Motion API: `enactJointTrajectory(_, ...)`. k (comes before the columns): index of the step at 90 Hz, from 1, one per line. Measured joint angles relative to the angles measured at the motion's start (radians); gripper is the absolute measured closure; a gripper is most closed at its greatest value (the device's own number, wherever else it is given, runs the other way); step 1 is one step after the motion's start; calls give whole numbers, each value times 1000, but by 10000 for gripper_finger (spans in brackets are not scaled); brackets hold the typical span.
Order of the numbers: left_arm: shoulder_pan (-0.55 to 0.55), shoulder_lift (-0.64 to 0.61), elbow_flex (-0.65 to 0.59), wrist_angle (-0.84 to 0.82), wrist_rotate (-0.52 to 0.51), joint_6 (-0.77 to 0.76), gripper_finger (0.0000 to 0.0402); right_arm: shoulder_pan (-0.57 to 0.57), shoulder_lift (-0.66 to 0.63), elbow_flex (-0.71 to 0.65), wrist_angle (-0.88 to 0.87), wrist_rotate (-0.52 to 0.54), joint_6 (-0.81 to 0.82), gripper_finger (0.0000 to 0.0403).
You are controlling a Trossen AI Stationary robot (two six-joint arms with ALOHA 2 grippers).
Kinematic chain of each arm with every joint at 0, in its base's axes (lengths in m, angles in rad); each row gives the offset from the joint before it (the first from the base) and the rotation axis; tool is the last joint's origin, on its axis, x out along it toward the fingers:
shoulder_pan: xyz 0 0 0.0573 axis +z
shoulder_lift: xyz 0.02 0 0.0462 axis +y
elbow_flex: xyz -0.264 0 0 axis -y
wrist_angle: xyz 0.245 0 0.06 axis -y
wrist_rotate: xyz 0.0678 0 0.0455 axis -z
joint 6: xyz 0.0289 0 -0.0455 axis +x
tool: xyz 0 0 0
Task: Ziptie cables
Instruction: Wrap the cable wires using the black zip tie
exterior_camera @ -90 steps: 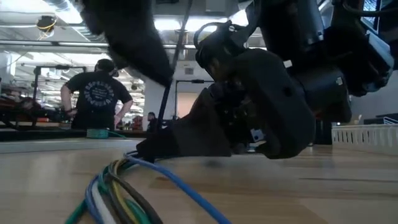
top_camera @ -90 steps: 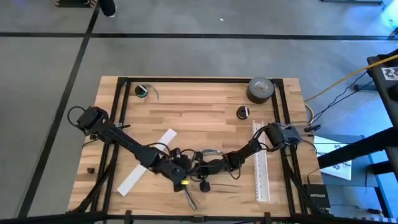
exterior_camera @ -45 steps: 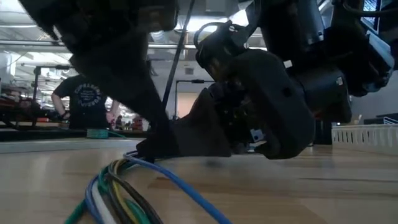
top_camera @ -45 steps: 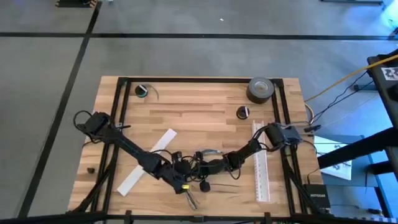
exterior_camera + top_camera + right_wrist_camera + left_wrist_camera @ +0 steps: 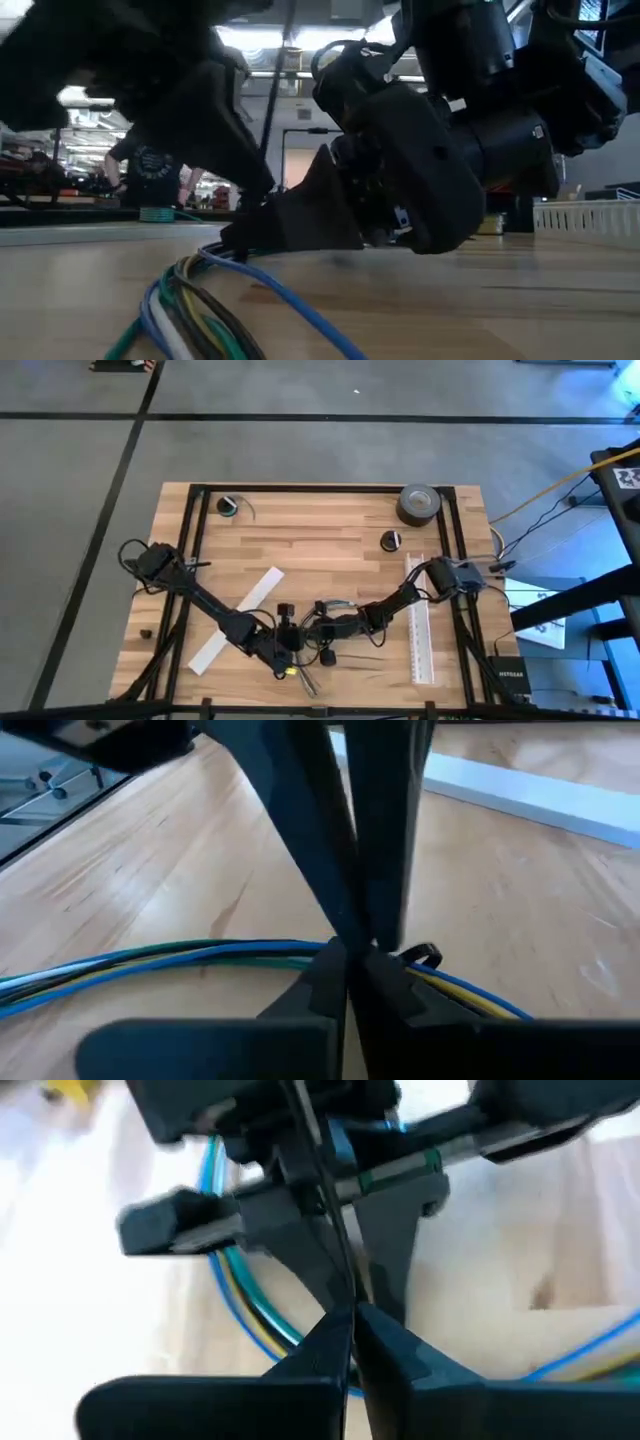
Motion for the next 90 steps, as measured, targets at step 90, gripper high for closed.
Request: enactJointTrajectory(90, -41, -91, 214, -350, -287, -115, 401, -1, 53, 116, -166, 136, -32, 402)
